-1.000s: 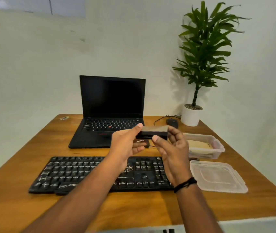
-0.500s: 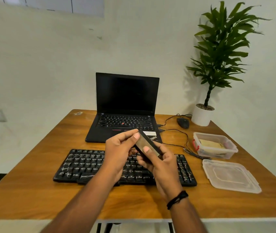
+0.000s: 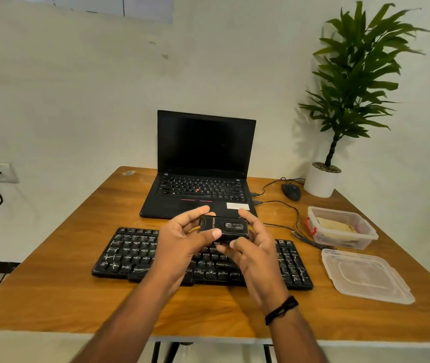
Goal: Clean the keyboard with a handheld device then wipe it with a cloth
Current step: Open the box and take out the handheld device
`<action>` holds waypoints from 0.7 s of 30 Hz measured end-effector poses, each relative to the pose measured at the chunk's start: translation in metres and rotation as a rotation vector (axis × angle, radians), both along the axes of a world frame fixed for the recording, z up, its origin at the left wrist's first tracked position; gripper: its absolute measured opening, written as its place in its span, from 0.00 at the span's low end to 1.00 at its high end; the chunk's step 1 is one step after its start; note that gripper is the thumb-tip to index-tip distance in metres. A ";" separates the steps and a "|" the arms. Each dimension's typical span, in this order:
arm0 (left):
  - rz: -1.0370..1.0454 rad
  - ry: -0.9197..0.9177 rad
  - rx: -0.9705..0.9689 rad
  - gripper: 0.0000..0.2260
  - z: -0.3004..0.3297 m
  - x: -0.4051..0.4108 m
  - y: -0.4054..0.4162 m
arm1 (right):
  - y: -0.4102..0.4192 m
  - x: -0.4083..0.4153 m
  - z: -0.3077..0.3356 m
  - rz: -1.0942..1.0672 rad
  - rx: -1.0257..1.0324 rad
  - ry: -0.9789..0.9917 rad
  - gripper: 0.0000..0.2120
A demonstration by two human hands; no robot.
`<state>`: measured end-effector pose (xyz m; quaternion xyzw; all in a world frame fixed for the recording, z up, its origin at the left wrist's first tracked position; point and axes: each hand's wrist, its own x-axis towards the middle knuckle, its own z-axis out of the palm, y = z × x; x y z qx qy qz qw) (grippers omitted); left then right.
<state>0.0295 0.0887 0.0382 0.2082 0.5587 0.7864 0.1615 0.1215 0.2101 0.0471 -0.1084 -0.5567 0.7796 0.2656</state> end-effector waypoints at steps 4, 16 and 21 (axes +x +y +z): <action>-0.020 0.084 -0.012 0.29 -0.002 -0.004 -0.009 | 0.001 0.003 0.007 0.080 -0.157 -0.046 0.13; -0.024 0.165 -0.047 0.33 0.003 -0.008 -0.013 | -0.003 0.001 0.015 0.076 -0.080 -0.089 0.19; 0.119 0.240 -0.106 0.28 0.000 0.010 -0.007 | -0.006 -0.006 0.017 -0.076 -0.134 -0.041 0.19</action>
